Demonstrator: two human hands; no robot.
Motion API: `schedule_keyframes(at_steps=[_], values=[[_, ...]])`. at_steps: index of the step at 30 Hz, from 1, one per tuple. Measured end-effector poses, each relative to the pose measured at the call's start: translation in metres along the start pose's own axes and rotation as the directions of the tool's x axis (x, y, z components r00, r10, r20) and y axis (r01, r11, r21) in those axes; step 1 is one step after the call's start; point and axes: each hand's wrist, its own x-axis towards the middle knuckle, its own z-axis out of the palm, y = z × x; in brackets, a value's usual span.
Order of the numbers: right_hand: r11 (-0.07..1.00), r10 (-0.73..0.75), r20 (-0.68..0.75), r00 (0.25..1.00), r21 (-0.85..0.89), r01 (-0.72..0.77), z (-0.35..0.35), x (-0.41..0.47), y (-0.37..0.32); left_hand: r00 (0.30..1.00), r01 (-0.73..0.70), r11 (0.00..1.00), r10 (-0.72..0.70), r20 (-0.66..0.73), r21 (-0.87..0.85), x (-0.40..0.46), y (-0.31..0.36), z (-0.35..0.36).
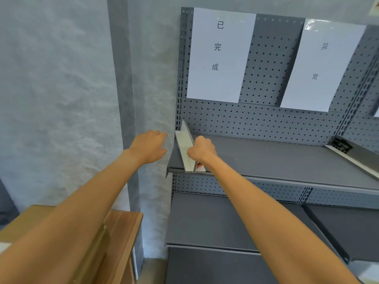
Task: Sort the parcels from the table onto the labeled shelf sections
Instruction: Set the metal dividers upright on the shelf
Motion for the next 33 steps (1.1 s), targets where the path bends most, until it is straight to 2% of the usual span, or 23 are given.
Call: schedule_keyframes(at_steps=[5, 9, 23, 33], values=[[0.999, -0.044, -0.034, 0.998, -0.001, 0.044, -0.019, 0.004, 0.027, 1.000, -0.024, 1.000, 0.024, -0.006, -0.021, 0.013, 0.020, -0.001], [0.997, -0.034, -0.076, 0.997, 0.070, 0.039, -0.045, 0.007, 0.060, 0.998, -0.068, 0.997, 0.067, -0.020, -0.048, 0.025, 0.048, -0.001], [0.983, 0.185, -0.210, 0.960, 0.029, -0.183, -0.137, -0.004, 0.172, 0.973, -0.227, 0.973, 0.224, -0.054, -0.048, 0.079, 0.146, 0.003], [0.976, 0.197, -0.213, 0.957, -0.051, -0.212, -0.138, 0.004, 0.196, 0.962, -0.271, 0.959, 0.268, -0.050, -0.078, 0.094, 0.177, 0.017]])
